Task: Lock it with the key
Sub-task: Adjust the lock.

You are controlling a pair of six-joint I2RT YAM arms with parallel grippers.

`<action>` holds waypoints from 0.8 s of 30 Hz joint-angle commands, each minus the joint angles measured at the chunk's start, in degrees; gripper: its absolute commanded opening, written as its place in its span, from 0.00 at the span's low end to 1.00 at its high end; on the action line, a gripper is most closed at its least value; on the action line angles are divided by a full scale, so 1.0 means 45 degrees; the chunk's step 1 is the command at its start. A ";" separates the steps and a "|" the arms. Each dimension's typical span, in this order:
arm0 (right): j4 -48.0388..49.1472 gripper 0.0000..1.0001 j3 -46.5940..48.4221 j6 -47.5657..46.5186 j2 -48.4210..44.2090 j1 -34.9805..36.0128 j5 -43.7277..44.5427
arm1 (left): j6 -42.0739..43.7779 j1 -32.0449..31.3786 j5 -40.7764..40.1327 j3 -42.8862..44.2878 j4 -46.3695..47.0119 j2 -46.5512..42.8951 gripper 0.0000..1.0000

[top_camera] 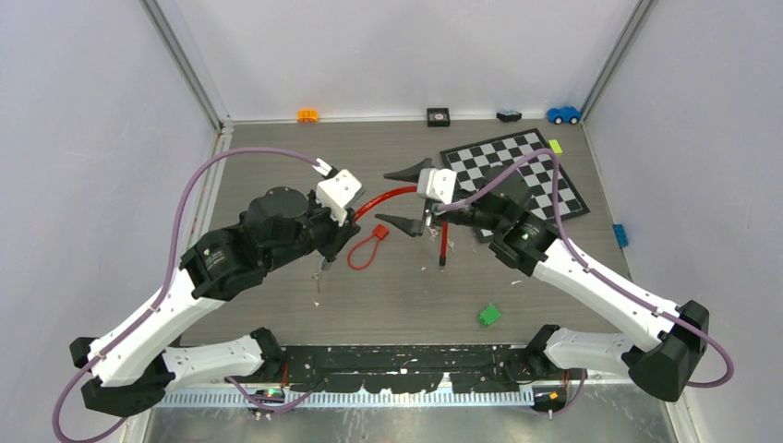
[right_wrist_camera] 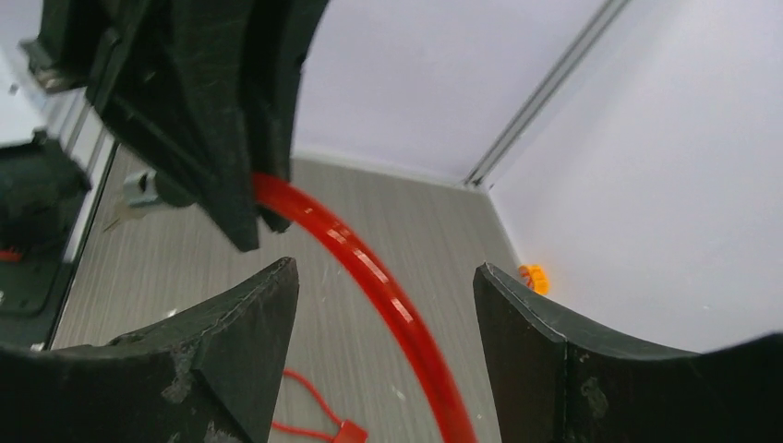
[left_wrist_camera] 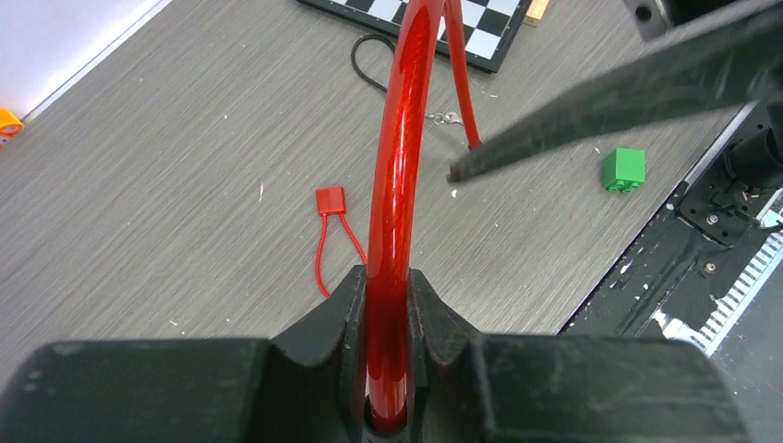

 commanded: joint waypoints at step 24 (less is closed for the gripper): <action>-0.4814 0.01 0.1430 -0.6203 -0.0503 0.0663 0.1210 | 0.0746 -0.0053 0.3220 -0.0536 0.1992 -0.1091 0.75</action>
